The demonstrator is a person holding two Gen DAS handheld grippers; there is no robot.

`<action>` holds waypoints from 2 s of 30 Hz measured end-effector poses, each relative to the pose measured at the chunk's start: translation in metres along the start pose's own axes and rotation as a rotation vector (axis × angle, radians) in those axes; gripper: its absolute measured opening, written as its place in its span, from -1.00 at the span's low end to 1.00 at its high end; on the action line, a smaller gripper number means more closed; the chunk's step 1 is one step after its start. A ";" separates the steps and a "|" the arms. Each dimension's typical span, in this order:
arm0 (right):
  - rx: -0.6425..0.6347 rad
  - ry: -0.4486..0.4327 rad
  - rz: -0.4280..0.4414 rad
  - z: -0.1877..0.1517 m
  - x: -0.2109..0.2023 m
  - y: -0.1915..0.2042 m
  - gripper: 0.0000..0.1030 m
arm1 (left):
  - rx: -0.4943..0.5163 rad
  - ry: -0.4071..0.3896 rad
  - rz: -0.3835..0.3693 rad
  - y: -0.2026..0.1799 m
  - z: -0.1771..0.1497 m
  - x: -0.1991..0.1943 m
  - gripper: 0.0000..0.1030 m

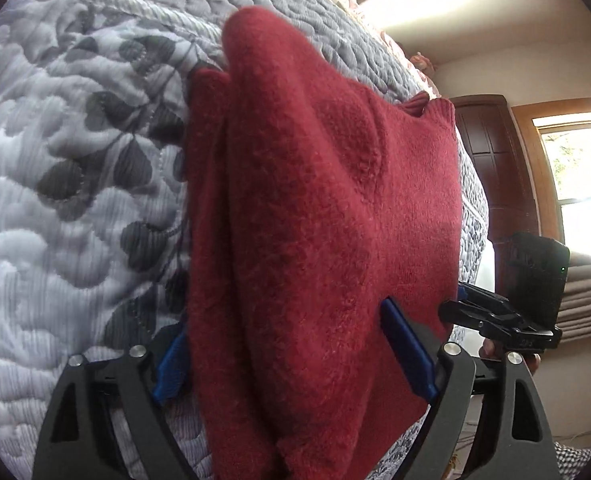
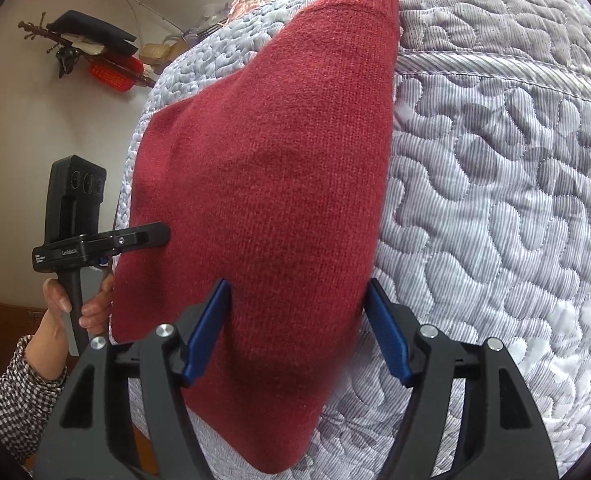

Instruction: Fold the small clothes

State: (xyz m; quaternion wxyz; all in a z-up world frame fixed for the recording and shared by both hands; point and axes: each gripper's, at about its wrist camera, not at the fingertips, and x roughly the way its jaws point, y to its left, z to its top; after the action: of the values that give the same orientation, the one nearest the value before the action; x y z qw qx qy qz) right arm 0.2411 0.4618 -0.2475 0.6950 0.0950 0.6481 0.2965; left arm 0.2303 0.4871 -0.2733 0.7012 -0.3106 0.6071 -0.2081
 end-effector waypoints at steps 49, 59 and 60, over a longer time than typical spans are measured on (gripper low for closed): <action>0.155 -0.070 0.122 -0.130 -0.179 -0.221 -0.21 | 0.178 0.012 -0.053 -0.232 -0.066 0.160 -0.16; 0.127 -0.052 0.147 -0.137 -0.158 -0.248 -0.11 | 0.149 -0.053 0.023 -0.215 -0.090 0.178 0.12; 0.136 -0.053 0.157 -0.138 -0.156 -0.250 -0.08 | 0.140 -0.056 0.025 -0.213 -0.090 0.178 0.15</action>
State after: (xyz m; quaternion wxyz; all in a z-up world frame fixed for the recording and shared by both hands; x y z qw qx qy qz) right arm 0.1837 0.1416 -0.2643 0.6784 0.2000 0.6388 0.3029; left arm 0.1916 0.1976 -0.2616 0.7405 -0.2587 0.5750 -0.2325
